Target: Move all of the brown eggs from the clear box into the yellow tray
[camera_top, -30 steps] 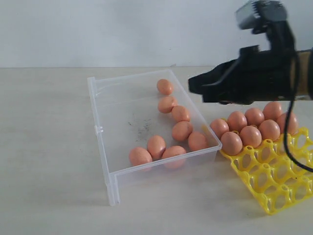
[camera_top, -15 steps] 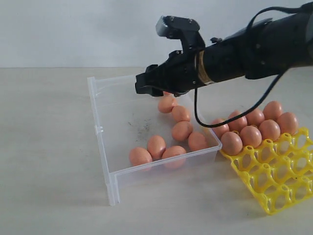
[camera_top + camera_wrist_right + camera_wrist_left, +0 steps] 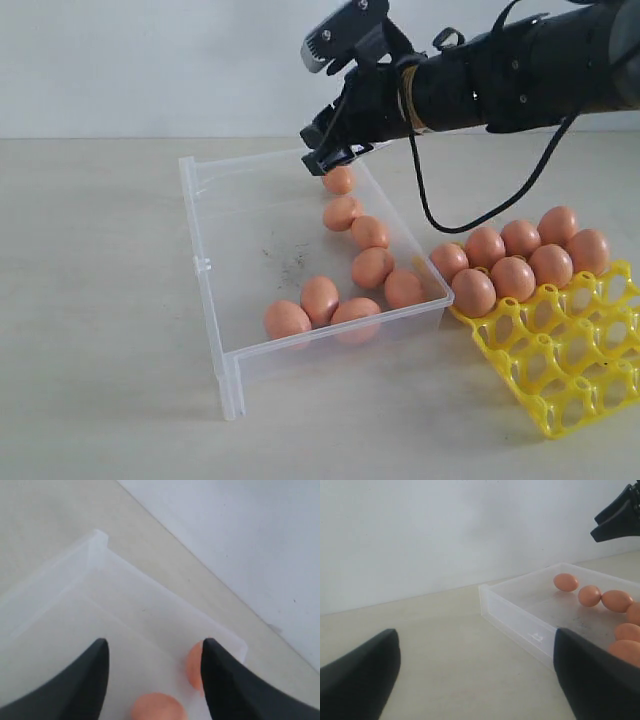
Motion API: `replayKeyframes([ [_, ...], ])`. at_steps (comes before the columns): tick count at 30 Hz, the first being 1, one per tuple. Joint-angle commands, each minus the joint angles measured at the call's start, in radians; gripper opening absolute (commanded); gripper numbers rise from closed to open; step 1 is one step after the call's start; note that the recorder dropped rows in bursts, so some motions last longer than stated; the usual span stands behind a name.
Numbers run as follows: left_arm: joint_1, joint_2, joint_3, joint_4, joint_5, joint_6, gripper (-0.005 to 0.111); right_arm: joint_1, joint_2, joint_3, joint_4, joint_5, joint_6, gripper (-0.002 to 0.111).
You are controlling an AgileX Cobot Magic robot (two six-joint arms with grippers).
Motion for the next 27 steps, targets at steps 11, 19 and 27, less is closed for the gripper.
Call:
replayKeyframes([
  [11, -0.006, -0.004, 0.004, -0.007, -0.007, -0.008, 0.078, 0.114, -0.067, -0.017, 0.106, -0.813, 0.656, 0.050],
  [19, -0.006, -0.004, 0.004, -0.007, -0.007, -0.008, 0.078, 0.533, -0.067, -0.017, 0.110, -0.618, 0.583, 0.024],
  [27, -0.006, -0.004, 0.004, -0.007, -0.007, -0.008, 0.078, 0.773, -0.067, -0.017, 0.220, -0.518, 0.353, 0.000],
])
